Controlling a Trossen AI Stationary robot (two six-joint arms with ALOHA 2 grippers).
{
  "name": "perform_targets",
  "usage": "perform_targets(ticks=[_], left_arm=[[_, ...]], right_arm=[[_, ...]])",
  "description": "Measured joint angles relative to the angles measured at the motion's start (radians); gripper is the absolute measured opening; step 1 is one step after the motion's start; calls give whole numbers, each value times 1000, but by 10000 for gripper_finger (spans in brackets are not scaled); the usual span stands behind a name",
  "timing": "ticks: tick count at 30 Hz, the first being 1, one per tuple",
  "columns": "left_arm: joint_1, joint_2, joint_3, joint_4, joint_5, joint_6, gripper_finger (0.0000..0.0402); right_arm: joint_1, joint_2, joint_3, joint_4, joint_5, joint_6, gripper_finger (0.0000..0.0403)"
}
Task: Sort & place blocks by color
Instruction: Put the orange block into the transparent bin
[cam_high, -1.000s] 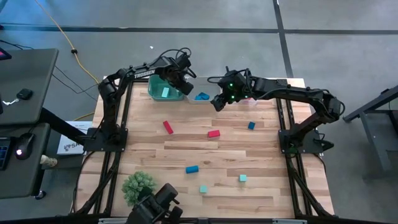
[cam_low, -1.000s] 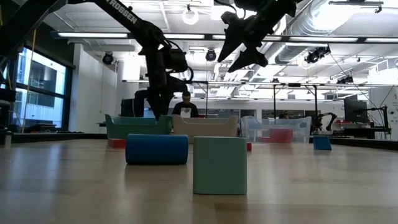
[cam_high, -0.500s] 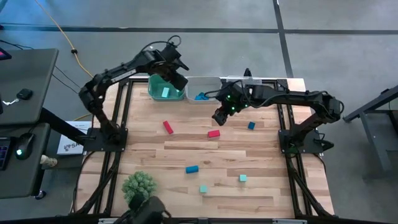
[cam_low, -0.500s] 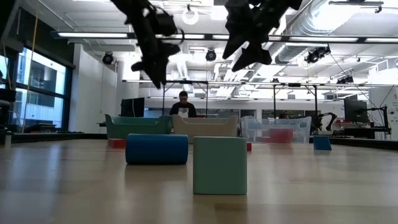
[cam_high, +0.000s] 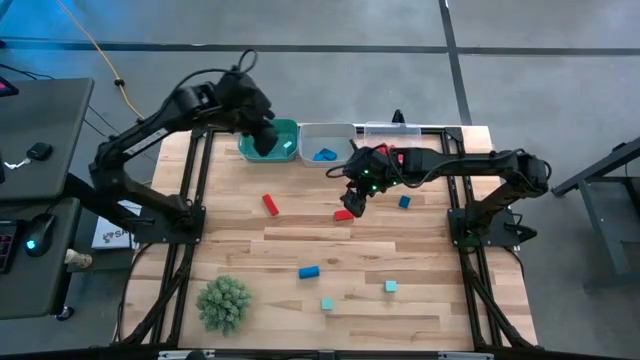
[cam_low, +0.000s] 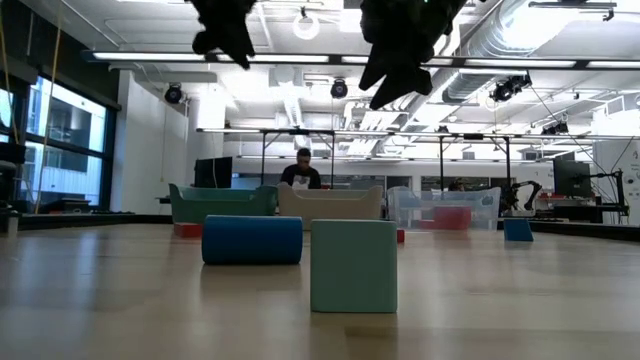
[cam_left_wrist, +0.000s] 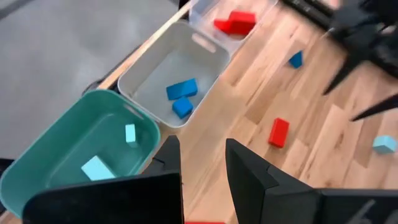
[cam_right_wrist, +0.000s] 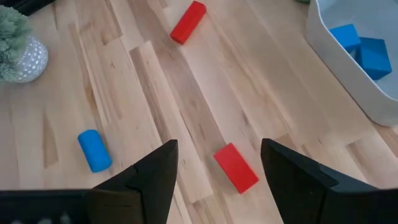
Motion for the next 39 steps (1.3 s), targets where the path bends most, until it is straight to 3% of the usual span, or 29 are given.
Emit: perform_targets(ticks=[7, 14, 20, 39], left_arm=[[-23, -66, 0, 0, -1, 0, 51], [-23, -70, 0, -1, -6, 0, 53], [-23, -65, 0, -2, -10, 0, 51], [-23, -65, 0, -2, -14, 1, 51]], right_arm=[[-1, 58, -2, -41, -21, -9, 248], [4, 111, -2, -38, -18, -273, 264], [4, 179, -2, -52, -32, -399, 264], [5, 396, -2, -37, -31, -446, 264]])
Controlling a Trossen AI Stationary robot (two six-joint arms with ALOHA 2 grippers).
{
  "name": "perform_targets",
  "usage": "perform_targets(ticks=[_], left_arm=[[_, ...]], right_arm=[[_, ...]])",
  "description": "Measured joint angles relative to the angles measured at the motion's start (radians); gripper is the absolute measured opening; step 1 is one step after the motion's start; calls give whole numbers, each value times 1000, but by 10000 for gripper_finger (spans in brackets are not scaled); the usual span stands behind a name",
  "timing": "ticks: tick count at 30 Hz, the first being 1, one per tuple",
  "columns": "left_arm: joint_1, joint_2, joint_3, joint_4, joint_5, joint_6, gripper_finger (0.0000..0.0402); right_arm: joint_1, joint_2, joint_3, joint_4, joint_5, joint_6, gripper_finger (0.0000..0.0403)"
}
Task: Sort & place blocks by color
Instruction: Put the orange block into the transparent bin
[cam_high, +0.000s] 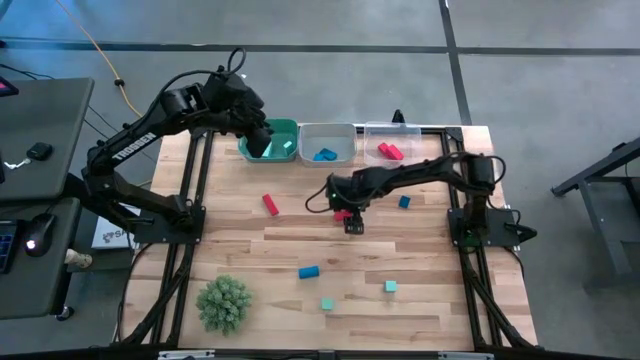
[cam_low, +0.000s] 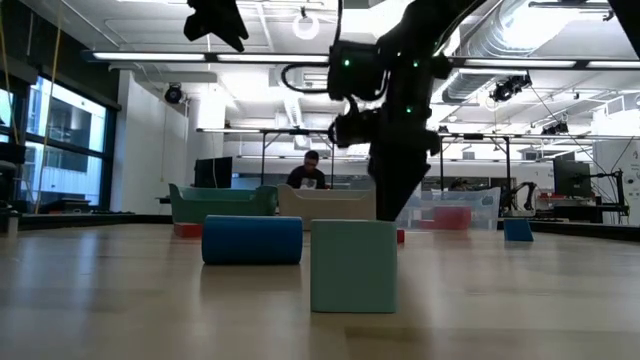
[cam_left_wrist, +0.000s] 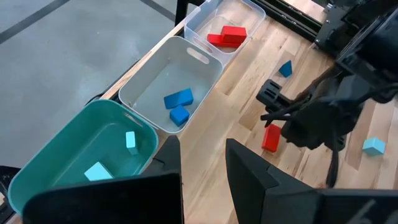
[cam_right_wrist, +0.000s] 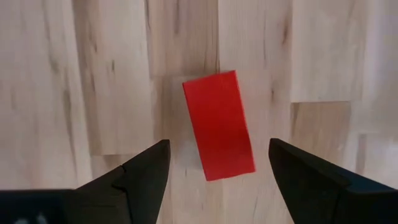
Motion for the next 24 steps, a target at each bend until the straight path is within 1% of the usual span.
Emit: perform_targets(ticks=[12, 14, 16, 18, 22, 24], left_arm=[[0, 0, 0, 0, -4, 2, 51], [0, 0, 0, 0, -4, 2, 51], [0, 0, 0, 0, -4, 2, 51], [0, 0, 0, 0, -4, 2, 51], [0, 0, 0, 0, -3, 2, 51], [0, 0, 0, 0, -3, 2, 51]], right_arm=[[6, 49, 0, 14, 64, 1, 263], [10, 51, 0, 15, 68, 1, 259], [15, 51, 0, 15, 67, 1, 245], [19, 51, 0, 14, 61, 1, 222], [25, 51, 0, 12, 26, 3, 165], [27, 51, 0, 12, 23, 30, 136]])
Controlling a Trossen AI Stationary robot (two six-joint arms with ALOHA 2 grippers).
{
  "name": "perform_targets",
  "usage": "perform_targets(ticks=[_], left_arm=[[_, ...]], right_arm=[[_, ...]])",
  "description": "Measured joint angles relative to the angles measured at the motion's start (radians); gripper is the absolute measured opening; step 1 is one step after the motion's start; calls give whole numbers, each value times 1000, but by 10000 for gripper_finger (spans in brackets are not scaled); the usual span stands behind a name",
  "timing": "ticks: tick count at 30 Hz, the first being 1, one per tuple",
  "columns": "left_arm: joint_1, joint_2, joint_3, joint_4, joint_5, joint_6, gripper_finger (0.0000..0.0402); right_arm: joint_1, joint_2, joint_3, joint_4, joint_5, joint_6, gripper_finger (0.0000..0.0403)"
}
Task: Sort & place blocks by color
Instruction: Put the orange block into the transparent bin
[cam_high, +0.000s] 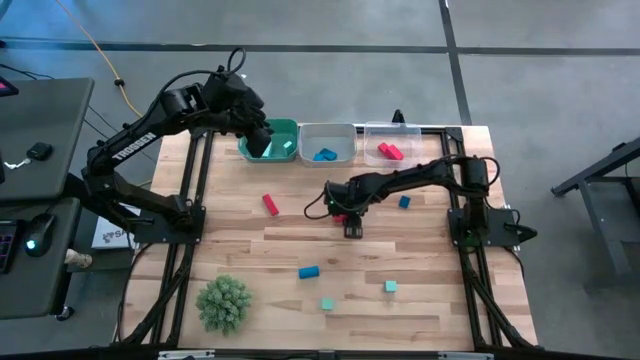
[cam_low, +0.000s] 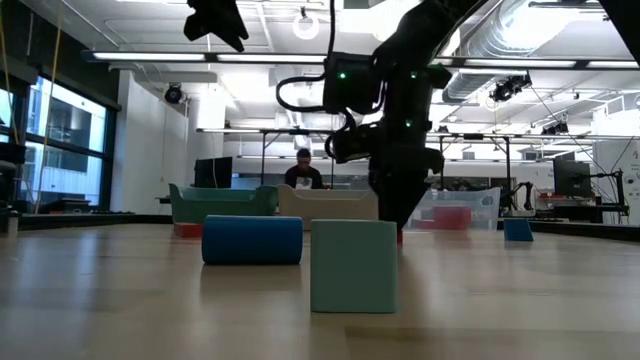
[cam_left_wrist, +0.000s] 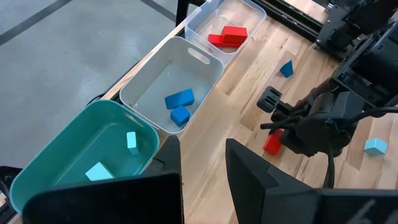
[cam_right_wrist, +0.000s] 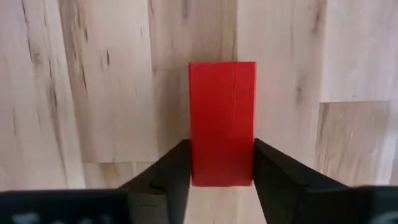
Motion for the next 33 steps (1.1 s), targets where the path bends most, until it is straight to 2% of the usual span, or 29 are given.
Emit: perform_targets(ticks=[3, 9, 14, 23, 33], left_arm=[[0, 0, 0, 0, 0, 0, 51], [0, 0, 0, 0, 0, 0, 51], [0, 0, 0, 0, 0, 0, 51], [0, 0, 0, 1, -3, 16, 51], [0, 0, 0, 1, -7, 16, 51]], right_arm=[[0, -2, 2, -7, -2, 64, 109], [-1, -6, 2, -42, -43, 190, 109], [0, -19, 19, -113, -32, 290, 109], [0, -34, 145, -293, 94, 349, 109], [-30, -53, 294, -518, 351, 304, 109]])
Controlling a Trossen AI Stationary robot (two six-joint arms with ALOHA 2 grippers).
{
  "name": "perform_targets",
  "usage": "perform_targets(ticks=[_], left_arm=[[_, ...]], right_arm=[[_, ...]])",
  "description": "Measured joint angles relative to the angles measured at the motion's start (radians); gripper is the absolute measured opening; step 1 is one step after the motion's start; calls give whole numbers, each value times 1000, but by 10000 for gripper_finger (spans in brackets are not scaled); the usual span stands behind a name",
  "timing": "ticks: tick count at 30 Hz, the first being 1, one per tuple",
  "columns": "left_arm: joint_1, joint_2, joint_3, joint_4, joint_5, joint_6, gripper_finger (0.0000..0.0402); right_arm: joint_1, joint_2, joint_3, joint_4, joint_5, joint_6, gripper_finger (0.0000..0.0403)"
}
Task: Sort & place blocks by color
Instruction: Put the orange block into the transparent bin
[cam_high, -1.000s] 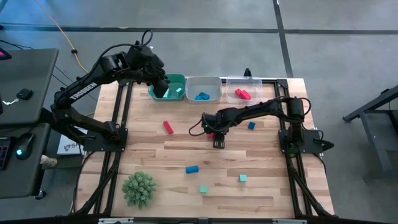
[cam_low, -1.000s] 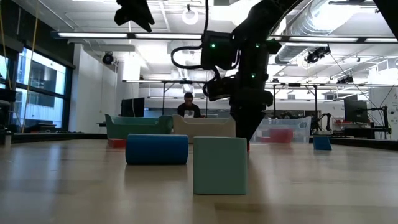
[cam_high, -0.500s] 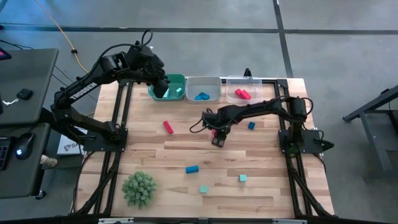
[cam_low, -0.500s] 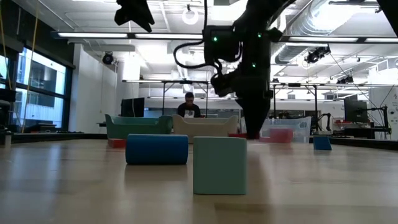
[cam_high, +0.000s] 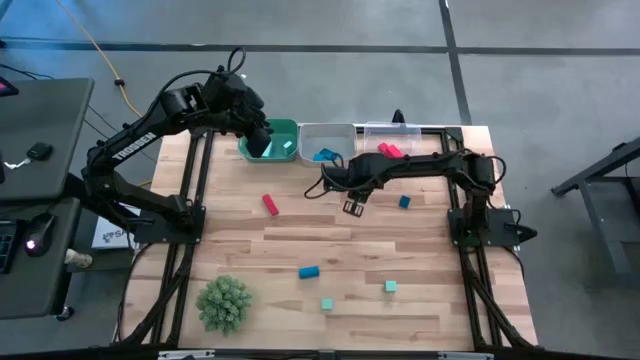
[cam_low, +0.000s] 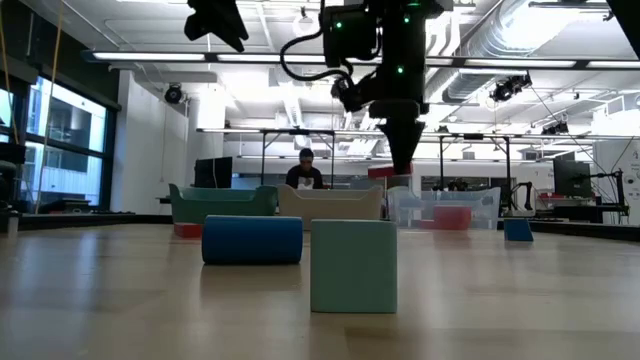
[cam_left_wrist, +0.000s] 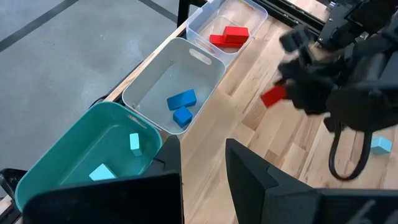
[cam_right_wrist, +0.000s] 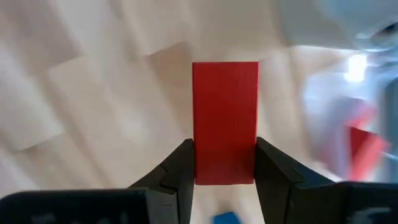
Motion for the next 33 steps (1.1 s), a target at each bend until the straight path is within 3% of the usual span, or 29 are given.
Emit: perform_targets(ticks=[10, 16, 21, 33], left_arm=[[0, 0, 0, 0, -9, 0, 52], [0, 0, 0, 0, -51, 0, 63], [0, 0, 0, -7, -53, 0, 88], [0, 0, 0, -37, -58, -43, 164]], right_arm=[[-124, -96, 3, -70, 149, 17, 109], [-235, -139, 3, -70, 160, 23, 109], [-342, -144, 3, -66, 126, 21, 109], [-611, -144, 2, -21, -88, -98, 109]])
